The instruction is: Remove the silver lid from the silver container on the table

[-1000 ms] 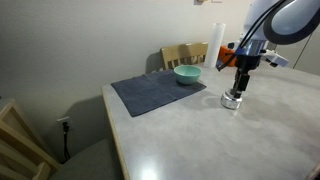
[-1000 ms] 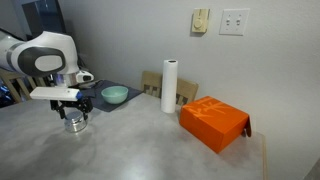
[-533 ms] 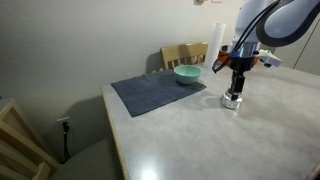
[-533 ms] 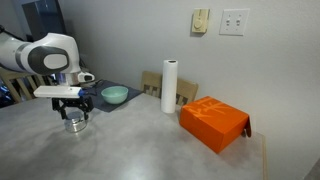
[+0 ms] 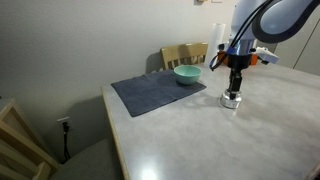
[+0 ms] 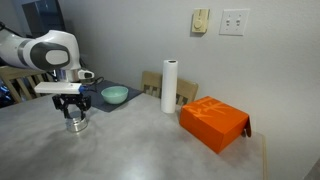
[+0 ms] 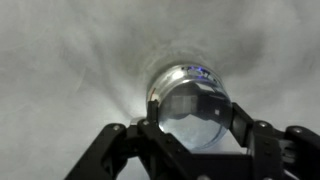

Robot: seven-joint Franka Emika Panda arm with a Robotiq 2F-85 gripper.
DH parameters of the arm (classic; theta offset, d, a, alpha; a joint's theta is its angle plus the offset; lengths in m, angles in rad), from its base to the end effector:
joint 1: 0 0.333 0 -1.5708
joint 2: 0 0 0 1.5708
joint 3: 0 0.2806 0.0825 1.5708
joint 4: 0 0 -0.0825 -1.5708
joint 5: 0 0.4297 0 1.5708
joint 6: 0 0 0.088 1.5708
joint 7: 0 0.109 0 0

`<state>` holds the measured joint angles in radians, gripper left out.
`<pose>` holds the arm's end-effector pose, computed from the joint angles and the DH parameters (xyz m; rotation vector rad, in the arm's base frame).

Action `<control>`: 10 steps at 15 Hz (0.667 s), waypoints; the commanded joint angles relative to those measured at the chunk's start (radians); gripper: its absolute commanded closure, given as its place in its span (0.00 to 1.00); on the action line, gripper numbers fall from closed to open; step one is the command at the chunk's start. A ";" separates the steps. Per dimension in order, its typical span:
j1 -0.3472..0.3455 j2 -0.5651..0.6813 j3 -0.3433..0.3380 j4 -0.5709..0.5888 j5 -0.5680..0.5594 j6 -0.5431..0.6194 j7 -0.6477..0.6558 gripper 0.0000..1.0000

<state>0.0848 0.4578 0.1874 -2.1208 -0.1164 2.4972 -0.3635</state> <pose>0.5544 0.1625 0.1179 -2.9225 -1.0924 0.1082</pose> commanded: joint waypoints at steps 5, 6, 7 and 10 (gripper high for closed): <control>0.027 -0.006 -0.026 0.010 -0.039 -0.038 0.044 0.56; 0.034 -0.018 -0.030 0.002 -0.050 -0.034 0.059 0.56; 0.041 -0.028 -0.033 -0.004 -0.063 -0.033 0.076 0.56; 0.060 -0.063 -0.043 -0.023 -0.099 -0.027 0.121 0.56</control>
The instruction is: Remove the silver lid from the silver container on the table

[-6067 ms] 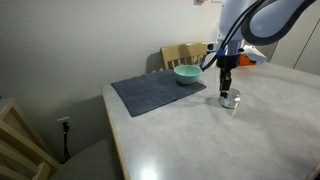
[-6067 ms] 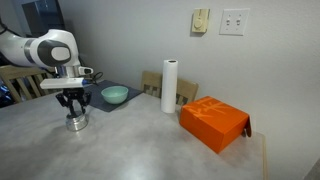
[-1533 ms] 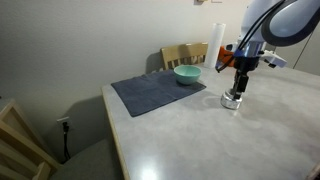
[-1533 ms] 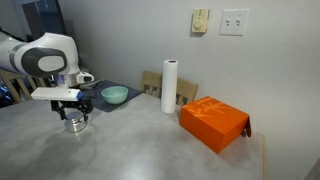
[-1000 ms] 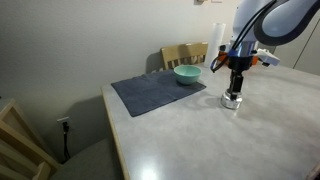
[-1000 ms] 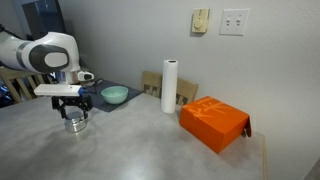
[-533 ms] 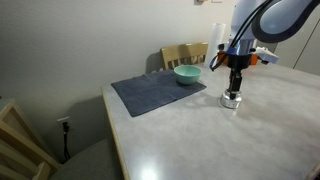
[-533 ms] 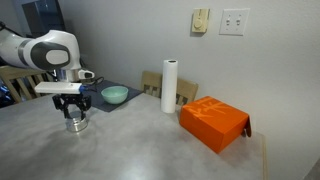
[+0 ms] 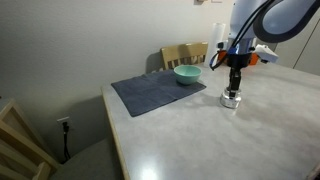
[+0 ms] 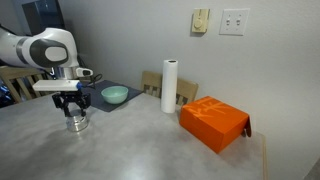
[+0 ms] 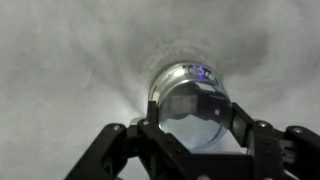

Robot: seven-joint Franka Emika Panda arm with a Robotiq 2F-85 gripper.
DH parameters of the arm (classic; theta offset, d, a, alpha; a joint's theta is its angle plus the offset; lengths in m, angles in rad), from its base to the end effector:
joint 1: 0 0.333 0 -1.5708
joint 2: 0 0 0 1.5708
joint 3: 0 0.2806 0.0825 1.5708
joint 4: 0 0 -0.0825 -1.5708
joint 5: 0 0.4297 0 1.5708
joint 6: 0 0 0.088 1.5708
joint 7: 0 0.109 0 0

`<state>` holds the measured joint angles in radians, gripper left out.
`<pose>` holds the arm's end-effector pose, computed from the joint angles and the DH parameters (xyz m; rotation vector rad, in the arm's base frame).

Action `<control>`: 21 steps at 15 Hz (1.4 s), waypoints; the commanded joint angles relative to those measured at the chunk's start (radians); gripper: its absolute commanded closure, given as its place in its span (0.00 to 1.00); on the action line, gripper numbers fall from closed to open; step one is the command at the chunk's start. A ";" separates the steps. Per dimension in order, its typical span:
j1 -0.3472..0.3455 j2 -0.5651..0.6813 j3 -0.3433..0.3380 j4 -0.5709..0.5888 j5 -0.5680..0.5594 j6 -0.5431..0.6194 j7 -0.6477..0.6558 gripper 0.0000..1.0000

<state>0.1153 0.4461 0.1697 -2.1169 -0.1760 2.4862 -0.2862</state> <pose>0.5550 0.1692 0.1243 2.9221 1.0677 -0.1026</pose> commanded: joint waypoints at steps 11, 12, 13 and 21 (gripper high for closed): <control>-0.047 -0.193 -0.079 -0.137 -0.001 0.115 0.079 0.56; -0.059 -0.189 -0.088 -0.138 0.006 0.119 0.076 0.56; -0.068 -0.184 -0.102 -0.138 0.005 0.121 0.083 0.56; -0.146 -0.059 -0.118 -0.045 0.102 0.053 0.011 0.56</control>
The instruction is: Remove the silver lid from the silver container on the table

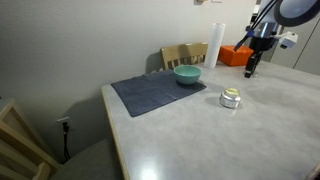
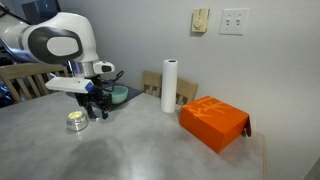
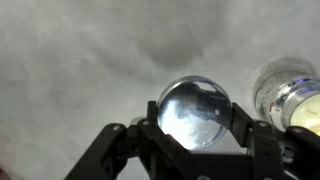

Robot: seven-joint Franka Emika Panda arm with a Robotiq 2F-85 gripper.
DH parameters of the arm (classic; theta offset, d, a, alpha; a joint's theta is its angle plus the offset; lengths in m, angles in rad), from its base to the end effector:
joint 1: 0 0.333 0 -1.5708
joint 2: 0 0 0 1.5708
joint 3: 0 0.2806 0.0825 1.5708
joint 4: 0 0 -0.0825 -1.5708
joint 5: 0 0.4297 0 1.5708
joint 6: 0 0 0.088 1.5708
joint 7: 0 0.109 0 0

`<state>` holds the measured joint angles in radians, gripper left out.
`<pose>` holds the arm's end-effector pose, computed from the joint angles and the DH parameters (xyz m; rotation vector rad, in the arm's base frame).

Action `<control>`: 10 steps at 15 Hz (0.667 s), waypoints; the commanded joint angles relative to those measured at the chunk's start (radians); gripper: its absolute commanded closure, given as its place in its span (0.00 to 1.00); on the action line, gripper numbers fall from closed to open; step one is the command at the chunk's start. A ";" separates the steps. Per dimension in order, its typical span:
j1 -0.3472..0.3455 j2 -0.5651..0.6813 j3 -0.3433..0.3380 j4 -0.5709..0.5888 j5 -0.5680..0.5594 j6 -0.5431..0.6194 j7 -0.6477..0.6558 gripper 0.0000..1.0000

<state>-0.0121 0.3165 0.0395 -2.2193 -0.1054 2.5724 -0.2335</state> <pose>0.5699 0.0182 0.1621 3.0452 0.5329 0.0500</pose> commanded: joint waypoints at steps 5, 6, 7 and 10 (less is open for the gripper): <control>-0.001 0.210 0.009 0.166 0.007 -0.073 -0.024 0.56; 0.004 0.234 0.008 0.186 0.002 -0.076 -0.019 0.56; 0.006 0.253 0.007 0.202 0.001 -0.075 -0.017 0.56; 0.007 0.295 0.009 0.241 0.002 -0.074 -0.016 0.56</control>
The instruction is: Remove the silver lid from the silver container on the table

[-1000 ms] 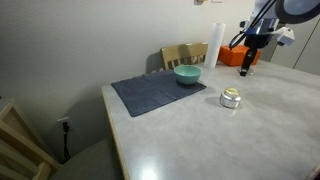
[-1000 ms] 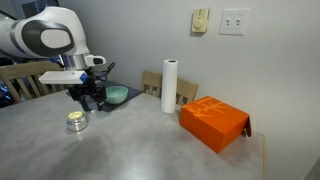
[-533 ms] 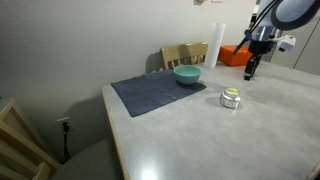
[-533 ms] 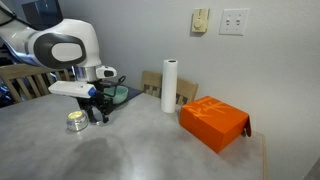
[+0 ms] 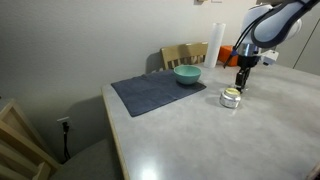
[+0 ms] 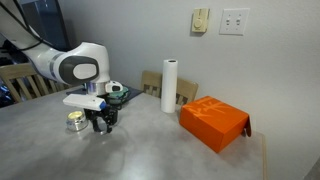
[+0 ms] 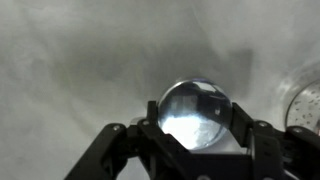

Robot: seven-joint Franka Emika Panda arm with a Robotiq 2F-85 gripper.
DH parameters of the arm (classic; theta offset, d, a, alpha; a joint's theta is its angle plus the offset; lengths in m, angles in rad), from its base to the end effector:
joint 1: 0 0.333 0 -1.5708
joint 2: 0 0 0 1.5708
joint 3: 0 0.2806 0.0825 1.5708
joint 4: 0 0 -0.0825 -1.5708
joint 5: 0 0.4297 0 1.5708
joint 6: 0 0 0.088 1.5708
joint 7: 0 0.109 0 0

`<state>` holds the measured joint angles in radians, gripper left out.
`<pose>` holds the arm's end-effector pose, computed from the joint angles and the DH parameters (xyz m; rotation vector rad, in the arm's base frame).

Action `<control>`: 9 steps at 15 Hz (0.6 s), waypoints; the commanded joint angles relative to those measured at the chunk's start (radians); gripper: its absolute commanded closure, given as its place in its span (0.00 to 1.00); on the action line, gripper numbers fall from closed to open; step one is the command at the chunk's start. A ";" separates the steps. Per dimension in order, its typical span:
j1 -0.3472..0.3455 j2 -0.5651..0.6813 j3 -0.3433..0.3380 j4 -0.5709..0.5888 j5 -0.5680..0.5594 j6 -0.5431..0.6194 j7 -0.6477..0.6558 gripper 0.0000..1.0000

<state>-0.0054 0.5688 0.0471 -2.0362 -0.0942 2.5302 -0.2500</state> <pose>0.5903 0.0275 0.0830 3.0699 0.5656 -0.1180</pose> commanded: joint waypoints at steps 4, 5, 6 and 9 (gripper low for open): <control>-0.003 0.068 0.002 0.079 -0.007 0.041 0.004 0.56; -0.003 0.071 0.002 0.082 -0.008 0.056 0.004 0.56; -0.004 0.072 0.003 0.084 -0.008 0.066 0.003 0.56; -0.004 0.082 0.003 0.095 -0.007 0.074 0.003 0.56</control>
<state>-0.0040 0.6253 0.0471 -1.9639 -0.0942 2.5866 -0.2485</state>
